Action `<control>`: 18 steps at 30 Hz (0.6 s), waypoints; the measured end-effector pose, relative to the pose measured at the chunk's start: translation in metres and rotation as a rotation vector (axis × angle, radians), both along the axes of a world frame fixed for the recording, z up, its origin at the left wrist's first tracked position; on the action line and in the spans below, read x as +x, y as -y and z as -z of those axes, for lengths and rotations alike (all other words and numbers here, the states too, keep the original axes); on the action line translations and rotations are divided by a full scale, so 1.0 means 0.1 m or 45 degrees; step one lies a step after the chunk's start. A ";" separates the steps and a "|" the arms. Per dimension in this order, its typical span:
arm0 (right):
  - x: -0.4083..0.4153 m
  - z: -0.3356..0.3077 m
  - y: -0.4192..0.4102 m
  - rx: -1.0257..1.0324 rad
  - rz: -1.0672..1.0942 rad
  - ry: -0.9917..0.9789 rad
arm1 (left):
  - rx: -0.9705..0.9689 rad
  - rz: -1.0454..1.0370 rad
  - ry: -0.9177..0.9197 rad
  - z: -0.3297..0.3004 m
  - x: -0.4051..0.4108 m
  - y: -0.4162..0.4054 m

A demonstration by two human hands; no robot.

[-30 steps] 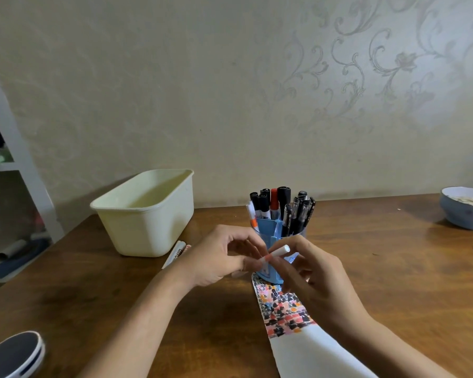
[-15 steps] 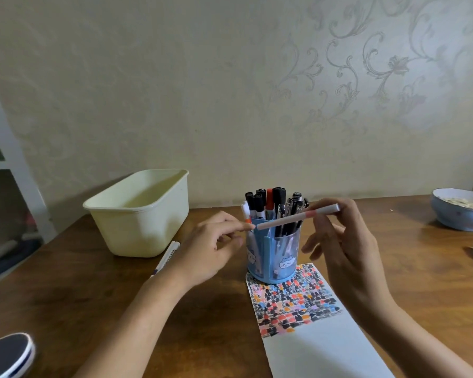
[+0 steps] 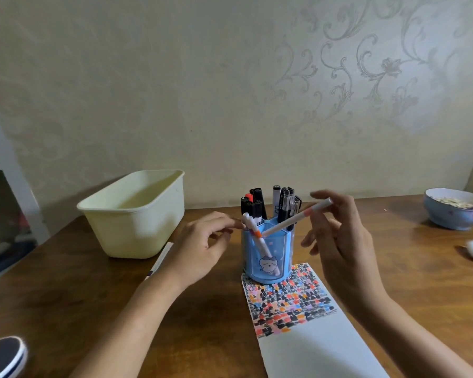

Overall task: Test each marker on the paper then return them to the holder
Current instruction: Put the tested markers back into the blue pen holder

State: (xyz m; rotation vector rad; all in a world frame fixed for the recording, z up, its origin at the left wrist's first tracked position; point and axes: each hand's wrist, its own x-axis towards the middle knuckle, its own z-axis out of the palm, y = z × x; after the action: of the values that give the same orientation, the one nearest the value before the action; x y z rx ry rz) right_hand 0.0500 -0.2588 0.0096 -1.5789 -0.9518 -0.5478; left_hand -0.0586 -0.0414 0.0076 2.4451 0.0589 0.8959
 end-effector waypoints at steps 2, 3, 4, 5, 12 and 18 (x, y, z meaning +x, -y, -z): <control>0.02 0.00 0.00 0.014 0.015 0.011 | 0.009 0.003 0.013 -0.01 0.00 0.00; 0.03 0.00 -0.01 0.025 0.022 0.020 | 0.008 0.009 0.019 -0.01 0.00 0.00; 0.05 -0.01 -0.02 0.036 0.022 0.028 | -0.001 0.013 0.019 -0.01 0.00 0.00; 0.05 -0.02 -0.03 0.048 0.016 0.032 | -0.014 0.014 0.013 -0.01 0.00 -0.01; 0.09 -0.02 -0.11 -0.044 0.007 0.013 | -0.051 0.033 -0.013 -0.02 0.00 -0.01; 0.08 0.07 -0.17 -0.314 0.009 0.113 | -0.035 0.059 -0.037 -0.01 0.00 -0.04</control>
State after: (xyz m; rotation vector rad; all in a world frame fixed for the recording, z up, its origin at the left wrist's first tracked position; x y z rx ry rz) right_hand 0.0576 -0.2417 0.0026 -1.7898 -1.1150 -0.5238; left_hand -0.0585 -0.0371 0.0091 2.4239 0.0248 0.8336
